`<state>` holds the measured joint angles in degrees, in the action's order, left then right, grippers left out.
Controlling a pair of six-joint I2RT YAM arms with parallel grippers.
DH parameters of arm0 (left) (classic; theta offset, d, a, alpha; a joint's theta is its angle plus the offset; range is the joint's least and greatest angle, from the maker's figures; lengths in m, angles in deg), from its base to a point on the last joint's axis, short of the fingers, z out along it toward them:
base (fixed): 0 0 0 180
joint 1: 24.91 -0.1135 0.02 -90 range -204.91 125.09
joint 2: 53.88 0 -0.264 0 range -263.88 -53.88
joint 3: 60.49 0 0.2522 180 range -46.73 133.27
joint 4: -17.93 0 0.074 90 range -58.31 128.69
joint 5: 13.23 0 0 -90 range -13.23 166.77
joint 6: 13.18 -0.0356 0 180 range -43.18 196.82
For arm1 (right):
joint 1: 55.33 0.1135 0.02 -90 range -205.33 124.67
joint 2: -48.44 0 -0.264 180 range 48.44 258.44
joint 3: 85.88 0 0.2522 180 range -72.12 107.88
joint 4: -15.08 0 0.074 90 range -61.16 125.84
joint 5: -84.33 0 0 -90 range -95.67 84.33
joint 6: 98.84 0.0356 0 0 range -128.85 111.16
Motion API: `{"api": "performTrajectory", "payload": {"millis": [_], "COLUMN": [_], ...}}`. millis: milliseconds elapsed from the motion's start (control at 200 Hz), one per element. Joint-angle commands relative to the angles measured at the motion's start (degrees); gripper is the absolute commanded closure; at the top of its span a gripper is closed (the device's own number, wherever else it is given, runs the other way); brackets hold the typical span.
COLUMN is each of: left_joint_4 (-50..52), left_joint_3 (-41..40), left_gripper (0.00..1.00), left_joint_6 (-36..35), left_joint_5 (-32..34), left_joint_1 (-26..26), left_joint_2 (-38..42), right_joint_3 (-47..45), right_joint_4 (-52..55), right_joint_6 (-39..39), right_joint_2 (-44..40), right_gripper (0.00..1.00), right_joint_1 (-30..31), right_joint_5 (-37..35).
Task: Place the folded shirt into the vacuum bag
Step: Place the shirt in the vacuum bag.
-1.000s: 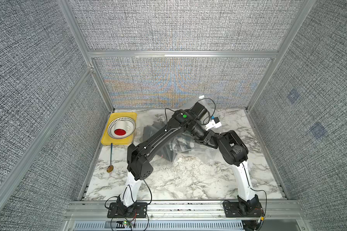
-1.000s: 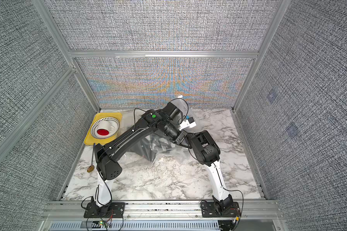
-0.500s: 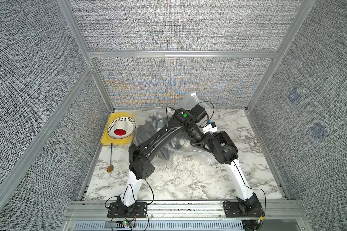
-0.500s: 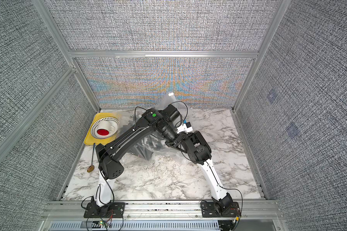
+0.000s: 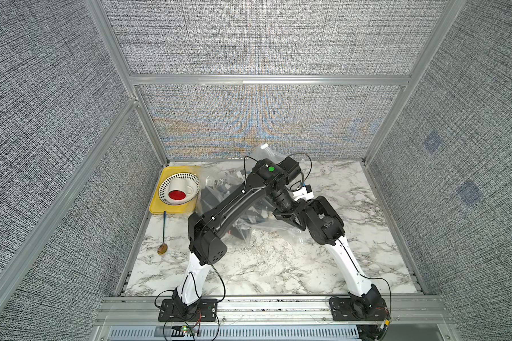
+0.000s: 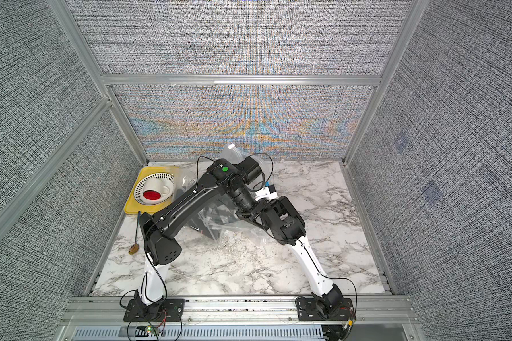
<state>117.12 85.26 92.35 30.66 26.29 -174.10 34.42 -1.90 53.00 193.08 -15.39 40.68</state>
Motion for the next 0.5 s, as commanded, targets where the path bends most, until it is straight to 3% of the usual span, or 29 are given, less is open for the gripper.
{"api": "performTrajectory", "payload": {"millis": [0,245,265,295,495], "left_joint_4": [-62.6,-61.9,-61.9,-61.8,-61.1], "left_joint_3": [0.3,0.3,0.3,0.3,0.5], "left_gripper": [1.00,1.00,1.00,1.00,1.00], "left_joint_6": [2.5,2.2,2.1,2.1,1.8], "left_joint_5": [-12.0,-11.9,-11.9,-11.9,-11.9], "left_joint_1": [1.3,1.2,1.4,1.3,1.3], "left_joint_2": [-0.8,-0.4,-0.4,-0.3,-0.5], "right_joint_3": [3.2,5.6,5.3,4.9,0.4], "right_joint_4": [10.1,16.2,15.7,14.7,13.8], "right_joint_6": [-7.4,-10.4,-10.3,-10.2,-12.6], "right_joint_2": [2.7,4.3,4.0,3.5,-3.3], "right_gripper": [1.00,1.00,0.91,0.86,0.67], "right_joint_1": [3.6,4.0,4.0,4.0,3.4], "right_joint_5": [0.1,-2.1,-1.6,-1.0,0.2]}}
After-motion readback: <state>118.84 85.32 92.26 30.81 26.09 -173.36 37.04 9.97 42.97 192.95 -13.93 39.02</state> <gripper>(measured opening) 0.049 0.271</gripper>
